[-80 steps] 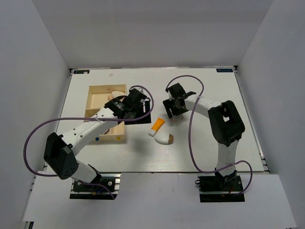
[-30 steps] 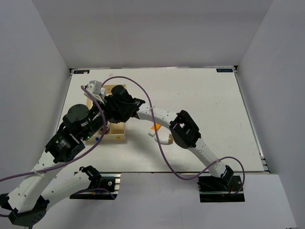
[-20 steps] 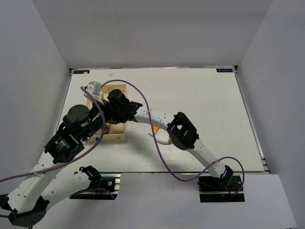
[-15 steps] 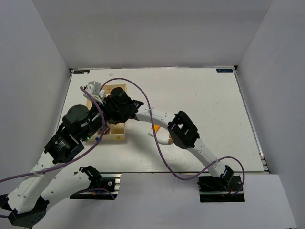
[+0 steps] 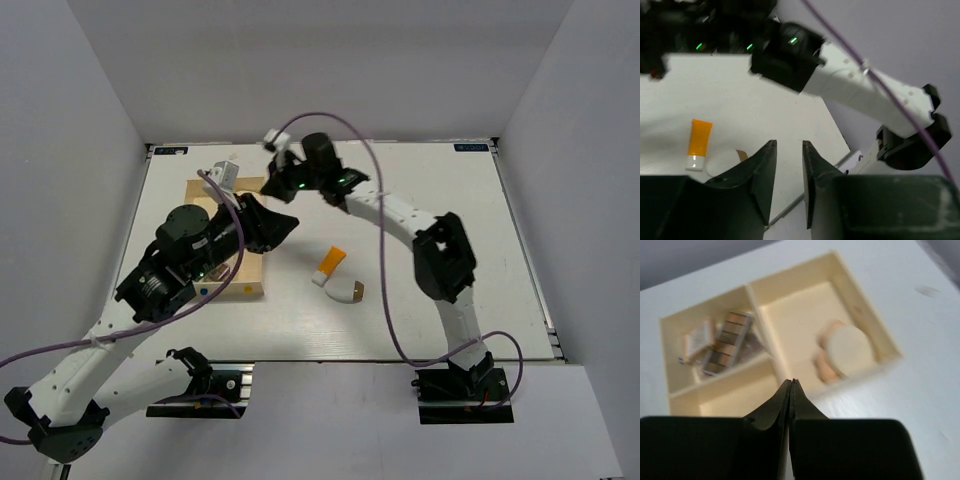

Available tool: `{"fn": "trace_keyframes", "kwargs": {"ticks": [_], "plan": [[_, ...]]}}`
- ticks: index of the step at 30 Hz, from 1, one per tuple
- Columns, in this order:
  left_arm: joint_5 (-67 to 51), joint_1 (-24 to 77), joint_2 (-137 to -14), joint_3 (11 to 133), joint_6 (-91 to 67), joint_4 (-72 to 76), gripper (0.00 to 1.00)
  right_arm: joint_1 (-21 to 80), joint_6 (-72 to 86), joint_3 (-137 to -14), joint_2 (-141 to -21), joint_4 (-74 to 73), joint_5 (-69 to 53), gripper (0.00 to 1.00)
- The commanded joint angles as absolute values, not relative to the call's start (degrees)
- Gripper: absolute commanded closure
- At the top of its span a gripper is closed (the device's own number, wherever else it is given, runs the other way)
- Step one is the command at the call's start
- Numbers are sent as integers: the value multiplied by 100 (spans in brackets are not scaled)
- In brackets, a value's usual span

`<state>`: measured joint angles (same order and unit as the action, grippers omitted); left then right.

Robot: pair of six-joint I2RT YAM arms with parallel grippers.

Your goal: Organize the makeup

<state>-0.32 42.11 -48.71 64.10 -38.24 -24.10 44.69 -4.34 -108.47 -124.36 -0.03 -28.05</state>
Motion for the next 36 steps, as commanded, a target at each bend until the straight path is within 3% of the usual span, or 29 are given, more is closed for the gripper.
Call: {"fn": "trace_keyframes", "kwargs": {"ticks": [1,4,5,6,10,11,12,13,14,18,20,28,36], "plan": [[-772,4192,-5377,6354,-3850,-2092,64,3710,-746,-10118,-11577,-649,-2549,100],[-1010,4192,-6139,6407,-3797,-2363,76,3210,-1211,-9380,-11093,-1387,-2549,100],[-976,4192,-6352,6468,-3762,-2643,93,3034,-1404,-8986,-10961,-1719,-2558,100],[-958,4192,-6555,6530,-3657,-2759,100,2954,-1450,-8791,-10708,-1827,-2566,100],[-765,4192,-7591,6758,-3402,-3076,100,2314,-1424,-7763,-10030,-2074,-2733,99],[-704,4192,-7750,6794,-3367,-3128,100,2259,-1459,-7578,-9915,-2100,-2812,82],[-642,4245,-7900,6829,-3244,-3172,88,2207,-1546,-7393,-9670,-2135,-2900,55],[-589,4245,-8267,6960,-3174,-3234,79,2084,-1538,-7017,-9529,-2144,-2909,45],[-537,4245,-8453,7022,-3121,-3347,62,2057,-1529,-6848,-9414,-2136,-2935,37],[-255,4245,-9324,7558,-2831,-3735,26,1820,-1468,-6162,-8755,-2013,-2910,29],[-132,4245,-9710,7733,-2708,-3779,19,1767,-1494,-5933,-8553,-2013,-2795,22],[324,4298,-10775,8411,-2426,-4051,15,1529,-1556,-5625,-8209,-2022,-2918,21],[360,4351,-11337,8876,-2171,-4140,18,1319,-1521,-5537,-8104,-1995,-2997,21]]}}
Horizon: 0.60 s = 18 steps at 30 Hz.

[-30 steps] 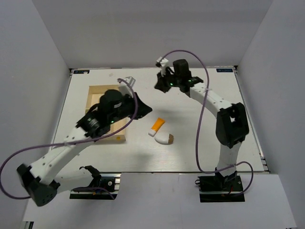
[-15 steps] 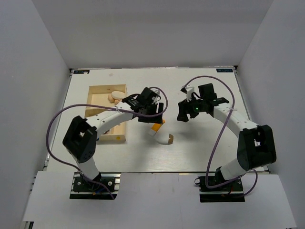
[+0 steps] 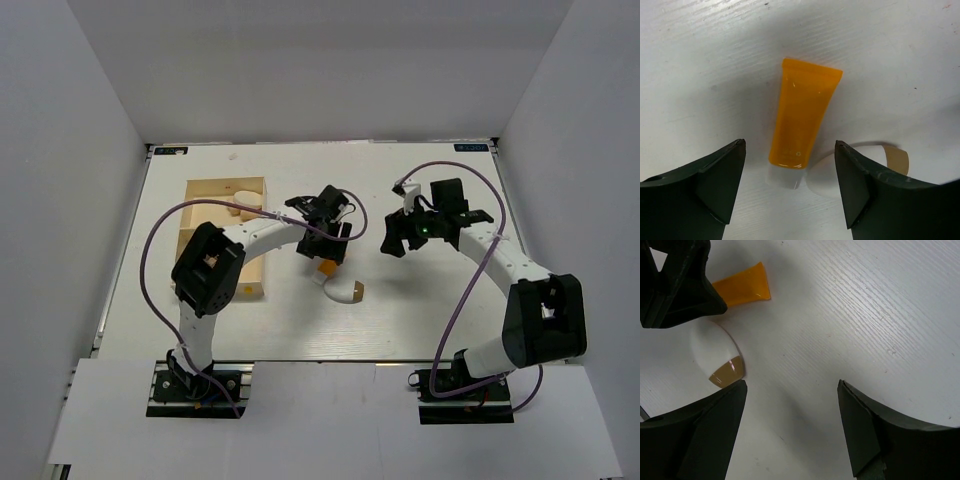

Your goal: Organize the makeup

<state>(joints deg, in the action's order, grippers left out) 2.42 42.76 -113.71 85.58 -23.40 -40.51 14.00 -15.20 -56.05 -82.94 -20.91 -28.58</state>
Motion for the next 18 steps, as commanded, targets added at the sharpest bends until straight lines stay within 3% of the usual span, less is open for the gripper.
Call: {"fn": "trace_keyframes", "kwargs": {"ticks": [1,11,14,16,18], "plan": [[360,4411,-11425,8877,-2153,-4140,19,1318,-1512,-5537,-8069,-1995,-3014,21],[782,4676,-11927,9027,-2109,-4412,29,1204,-1433,-5493,-8016,-1986,-3172,21],[817,4729,-11909,8956,-2118,-4377,38,1160,-1415,-5484,-7989,-1995,-3225,21],[852,4729,-11883,8939,-2118,-4377,54,1160,-1415,-5458,-7963,-2013,-3278,21],[879,4729,-11769,8939,-2136,-4386,60,1134,-1415,-5449,-7928,-2004,-3296,21]]}}
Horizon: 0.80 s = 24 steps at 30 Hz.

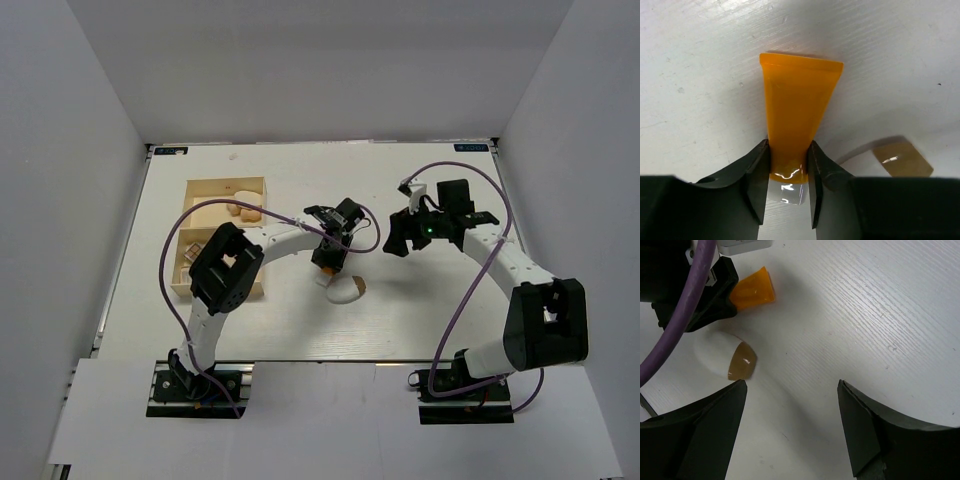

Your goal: Organize the makeup

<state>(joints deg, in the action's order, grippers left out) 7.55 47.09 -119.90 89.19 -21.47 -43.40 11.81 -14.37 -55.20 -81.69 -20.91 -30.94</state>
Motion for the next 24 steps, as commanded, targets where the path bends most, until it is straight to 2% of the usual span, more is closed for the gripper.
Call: {"fn": "trace_keyframes", "kwargs": {"ticks": [1,6,15,17,24], "plan": [[931,4729,-11716,8947,-2162,-4394,60,1134,-1415,-5441,-7928,-2013,-3322,21],[976,4597,-10902,8886,-2460,-4342,61,1125,-1459,-5379,-7840,-2048,-3392,21],[2407,4123,-9335,8605,-2750,-4973,61,1151,-1599,-5274,-7831,-2109,-3744,20],[2757,3921,-8940,8412,-2803,-5158,61,1151,-1739,-5273,-7848,-2197,-3875,17],[2944,3367,-8148,7182,-3181,-5282,61,1204,-1837,-5282,-7901,-2268,-4060,15]]}}
